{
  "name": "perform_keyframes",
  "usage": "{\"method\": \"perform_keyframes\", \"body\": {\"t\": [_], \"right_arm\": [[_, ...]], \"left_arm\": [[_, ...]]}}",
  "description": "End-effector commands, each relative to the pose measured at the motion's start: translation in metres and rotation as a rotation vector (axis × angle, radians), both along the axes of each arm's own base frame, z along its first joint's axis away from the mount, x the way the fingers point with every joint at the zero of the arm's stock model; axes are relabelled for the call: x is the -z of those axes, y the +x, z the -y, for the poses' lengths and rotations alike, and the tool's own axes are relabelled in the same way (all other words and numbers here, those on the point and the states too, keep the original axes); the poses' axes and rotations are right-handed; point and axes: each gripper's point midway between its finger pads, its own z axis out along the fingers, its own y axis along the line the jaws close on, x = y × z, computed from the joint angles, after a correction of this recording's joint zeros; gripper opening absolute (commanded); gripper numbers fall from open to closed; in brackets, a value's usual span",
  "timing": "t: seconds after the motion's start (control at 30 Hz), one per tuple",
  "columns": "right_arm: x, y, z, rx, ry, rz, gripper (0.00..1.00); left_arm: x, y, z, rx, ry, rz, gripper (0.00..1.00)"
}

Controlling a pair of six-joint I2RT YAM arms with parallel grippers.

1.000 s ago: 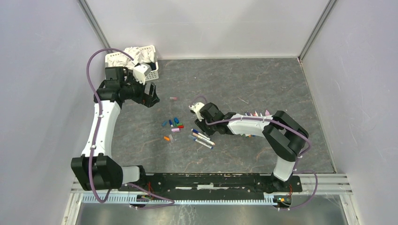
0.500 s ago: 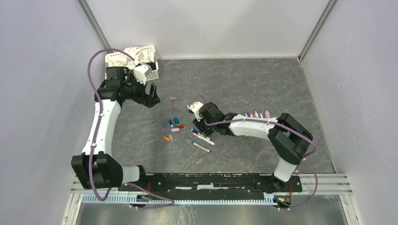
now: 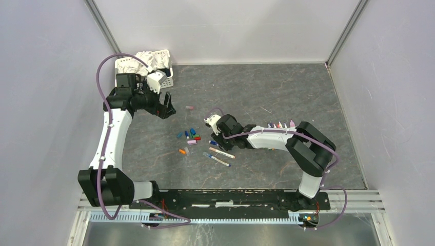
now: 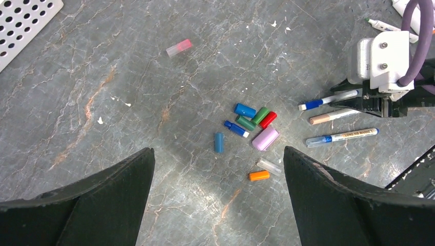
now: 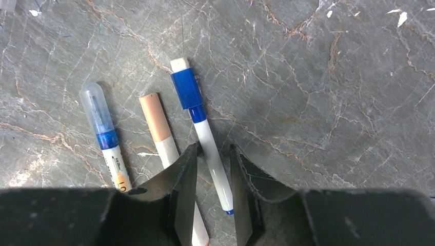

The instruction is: Open the pen caps

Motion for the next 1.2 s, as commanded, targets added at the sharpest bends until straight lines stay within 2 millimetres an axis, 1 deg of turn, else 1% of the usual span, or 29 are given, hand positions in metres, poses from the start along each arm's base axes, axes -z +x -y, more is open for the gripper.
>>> {"method": "perform_keyframes", "body": {"t": [0.0, 0.07, 0.13, 0.17, 0.2, 0.23, 0.27, 0.4, 0.5, 0.57, 0.67, 0.77, 0.83, 1.0, 1.17], "right_arm": [[0.011, 0.006, 0.019, 0.034, -0.060, 0.011, 0.32], [0.014, 0.004, 0.026, 0.042, -0.044, -0.010, 0.26], [0.015, 0.000, 0.028, 0.036, -0.003, -0.042, 0.16], [0.011, 0.000, 0.027, 0.036, 0.024, -0.046, 0.11], [0.009, -0.003, 0.027, 0.029, 0.046, -0.058, 0.07], [0.003, -0.003, 0.024, 0.017, 0.076, -0.065, 0.02], [-0.003, -0.004, 0.021, 0.006, 0.102, -0.075, 0.00], [-0.040, -0.013, 0.003, -0.082, 0.255, -0.141, 0.00], [-0.070, -0.023, -0.008, -0.145, 0.390, -0.227, 0.00], [-0.084, -0.033, -0.012, -0.204, 0.447, -0.301, 0.00], [-0.097, -0.050, -0.017, -0.280, 0.489, -0.381, 0.00], [-0.110, -0.059, -0.022, -0.307, 0.554, -0.440, 0.00], [-0.115, -0.068, -0.026, -0.327, 0.604, -0.516, 0.00], [-0.123, -0.077, -0.032, -0.352, 0.663, -0.609, 0.00], [-0.130, -0.078, -0.034, -0.354, 0.710, -0.644, 0.00]], "left_arm": [[-0.014, -0.002, 0.008, 0.075, -0.017, 0.046, 1.00], [-0.008, -0.012, 0.017, 0.141, -0.024, 0.027, 1.00], [0.004, -0.027, 0.029, 0.234, -0.008, -0.002, 1.00], [0.011, -0.033, 0.031, 0.270, 0.004, -0.012, 1.00], [0.017, -0.042, 0.043, 0.339, 0.017, -0.017, 1.00], [0.023, -0.048, 0.047, 0.375, 0.026, -0.023, 1.00], [0.029, -0.056, 0.056, 0.428, 0.038, -0.024, 1.00], [0.051, -0.084, 0.080, 0.615, 0.095, -0.008, 1.00], [0.058, -0.100, 0.094, 0.751, 0.112, 0.045, 1.00], [0.061, -0.106, 0.100, 0.826, 0.134, 0.083, 1.00], [0.063, -0.110, 0.110, 0.907, 0.166, 0.114, 1.00], [0.066, -0.116, 0.122, 0.987, 0.187, 0.132, 1.00], [0.070, -0.119, 0.130, 1.028, 0.206, 0.131, 0.97], [0.082, -0.122, 0.141, 1.092, 0.298, 0.173, 0.90], [0.085, -0.123, 0.146, 1.120, 0.332, 0.196, 0.79]]}}
